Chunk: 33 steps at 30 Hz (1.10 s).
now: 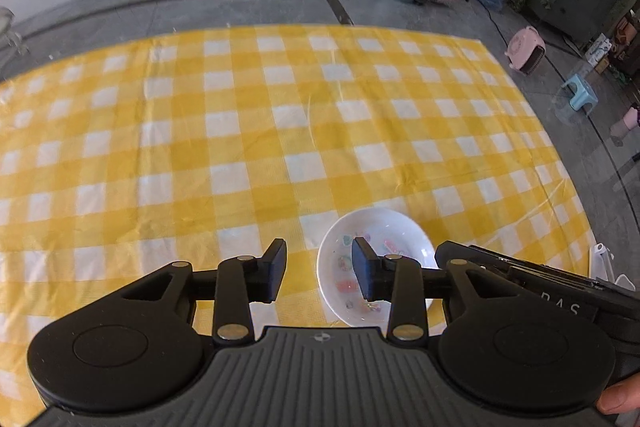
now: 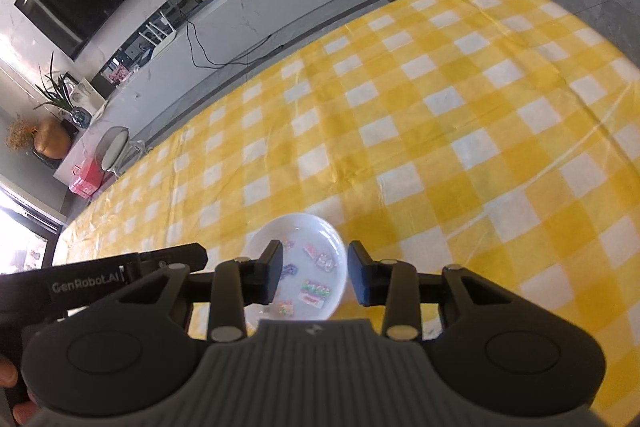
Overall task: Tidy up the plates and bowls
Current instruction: 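Close the left gripper on the white bowl rim while the right gripper closes too, then lift the white bowl with both grippers and carry it over the glass plate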
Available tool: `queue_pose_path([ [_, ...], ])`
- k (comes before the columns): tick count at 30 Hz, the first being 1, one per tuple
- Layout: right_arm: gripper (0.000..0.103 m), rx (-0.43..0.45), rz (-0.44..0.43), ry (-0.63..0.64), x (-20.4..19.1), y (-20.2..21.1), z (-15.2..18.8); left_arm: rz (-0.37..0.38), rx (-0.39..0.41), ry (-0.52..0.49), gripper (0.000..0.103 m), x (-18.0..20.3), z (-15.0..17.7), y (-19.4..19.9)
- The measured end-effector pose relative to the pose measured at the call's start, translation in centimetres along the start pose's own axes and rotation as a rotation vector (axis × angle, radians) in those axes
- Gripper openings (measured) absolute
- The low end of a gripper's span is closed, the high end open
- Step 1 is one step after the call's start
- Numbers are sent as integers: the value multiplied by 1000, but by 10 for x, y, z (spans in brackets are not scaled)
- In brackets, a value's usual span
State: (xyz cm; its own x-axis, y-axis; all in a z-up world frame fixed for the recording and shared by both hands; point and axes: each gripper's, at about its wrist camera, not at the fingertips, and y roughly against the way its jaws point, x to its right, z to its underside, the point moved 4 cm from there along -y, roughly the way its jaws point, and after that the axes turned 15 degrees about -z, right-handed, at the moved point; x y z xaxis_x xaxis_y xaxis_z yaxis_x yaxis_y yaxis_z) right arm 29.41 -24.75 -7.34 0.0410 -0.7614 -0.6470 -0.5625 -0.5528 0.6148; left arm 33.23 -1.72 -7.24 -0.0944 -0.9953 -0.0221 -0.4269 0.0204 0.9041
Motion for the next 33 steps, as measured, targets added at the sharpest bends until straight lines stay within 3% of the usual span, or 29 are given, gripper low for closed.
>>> queue_pose_path([
  [11, 22, -25, -4, -53, 26, -19, 5, -2, -82, -40, 40, 10, 4, -34],
  [21, 13, -44, -7, -28, 28, -29, 10, -37, -70, -97, 23, 20, 7, -39],
  [28, 1, -40, -12, -51, 32, -30, 11, -60, -62, -89, 9, 21, 6, -38],
  [33, 0, -33, -12, -57, 33, -28, 12, -59, -47, -88, 7, 20, 6, -34],
])
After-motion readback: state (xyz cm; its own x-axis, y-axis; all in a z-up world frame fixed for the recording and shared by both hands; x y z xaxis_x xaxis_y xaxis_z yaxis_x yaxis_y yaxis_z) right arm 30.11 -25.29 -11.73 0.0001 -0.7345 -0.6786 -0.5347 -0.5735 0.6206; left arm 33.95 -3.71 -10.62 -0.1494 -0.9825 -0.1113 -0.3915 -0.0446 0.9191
